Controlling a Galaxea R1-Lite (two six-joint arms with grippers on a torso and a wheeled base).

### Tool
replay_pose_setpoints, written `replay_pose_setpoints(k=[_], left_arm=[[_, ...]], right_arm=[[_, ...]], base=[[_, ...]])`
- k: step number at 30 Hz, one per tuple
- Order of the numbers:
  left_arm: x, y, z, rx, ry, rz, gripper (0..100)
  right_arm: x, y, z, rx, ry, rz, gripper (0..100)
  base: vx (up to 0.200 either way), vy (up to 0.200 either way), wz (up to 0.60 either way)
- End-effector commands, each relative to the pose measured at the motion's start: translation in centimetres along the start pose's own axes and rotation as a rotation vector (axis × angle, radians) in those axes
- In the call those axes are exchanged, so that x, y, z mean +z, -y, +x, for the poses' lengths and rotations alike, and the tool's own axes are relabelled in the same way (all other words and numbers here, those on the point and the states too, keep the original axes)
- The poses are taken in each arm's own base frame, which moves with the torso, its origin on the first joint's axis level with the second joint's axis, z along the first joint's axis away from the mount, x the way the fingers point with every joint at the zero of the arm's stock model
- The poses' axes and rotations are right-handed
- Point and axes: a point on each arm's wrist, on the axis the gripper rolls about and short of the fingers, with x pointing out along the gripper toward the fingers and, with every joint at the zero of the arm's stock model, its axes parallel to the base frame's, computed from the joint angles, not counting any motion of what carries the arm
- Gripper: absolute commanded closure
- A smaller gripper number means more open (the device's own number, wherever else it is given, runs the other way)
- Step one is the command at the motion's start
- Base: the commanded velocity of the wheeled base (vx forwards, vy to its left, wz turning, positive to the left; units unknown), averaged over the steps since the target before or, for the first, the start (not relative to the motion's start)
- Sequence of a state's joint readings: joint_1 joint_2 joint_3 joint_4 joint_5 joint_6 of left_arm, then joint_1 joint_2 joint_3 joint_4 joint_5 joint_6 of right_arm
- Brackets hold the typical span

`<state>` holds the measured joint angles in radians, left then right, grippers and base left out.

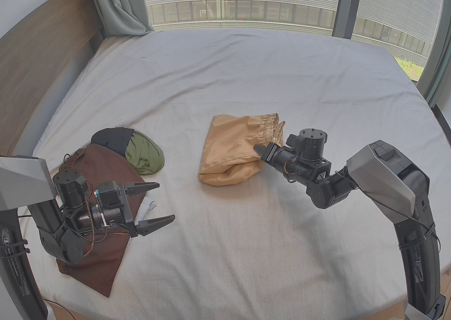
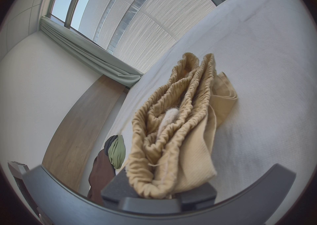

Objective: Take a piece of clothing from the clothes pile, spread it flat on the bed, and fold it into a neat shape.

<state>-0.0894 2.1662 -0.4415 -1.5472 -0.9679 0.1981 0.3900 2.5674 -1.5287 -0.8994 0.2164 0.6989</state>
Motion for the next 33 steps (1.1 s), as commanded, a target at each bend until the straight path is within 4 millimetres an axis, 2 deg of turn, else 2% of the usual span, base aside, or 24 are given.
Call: replay_pose_setpoints(k=[1,10,22,23,33], left_arm=[[0.0,0.0,0.0,0.0,0.001,0.001,0],[-0.1,0.0,0.1,-0.001,0.0,0.001,0],[-0.1,0.0,0.1,-0.001,0.0,0.0,0],[0.0,-0.1,0.1,-0.001,0.002,0.002,0],[0.1,-0.1,0.1,0.001,0.003,0.003,0]], right_arm=[[-0.6,1.6,-1.0,-0.04,-0.009,0.009,100],[-2.2,3.9,-1.1,-0.066,0.01,0.012,100],[-2.2,3.6,-0.9,-0.055,0.021,0.009,100],[-2.0,3.6,-0.9,-0.05,0.029,0.007,0],[-1.7,3.9,-1.6,-0.07,0.023,0.013,0]], base=[[0.0,0.0,0.0],[0.0,0.0,0.0],[0.0,0.0,0.0],[0.0,0.0,0.0],[0.0,0.0,0.0]])
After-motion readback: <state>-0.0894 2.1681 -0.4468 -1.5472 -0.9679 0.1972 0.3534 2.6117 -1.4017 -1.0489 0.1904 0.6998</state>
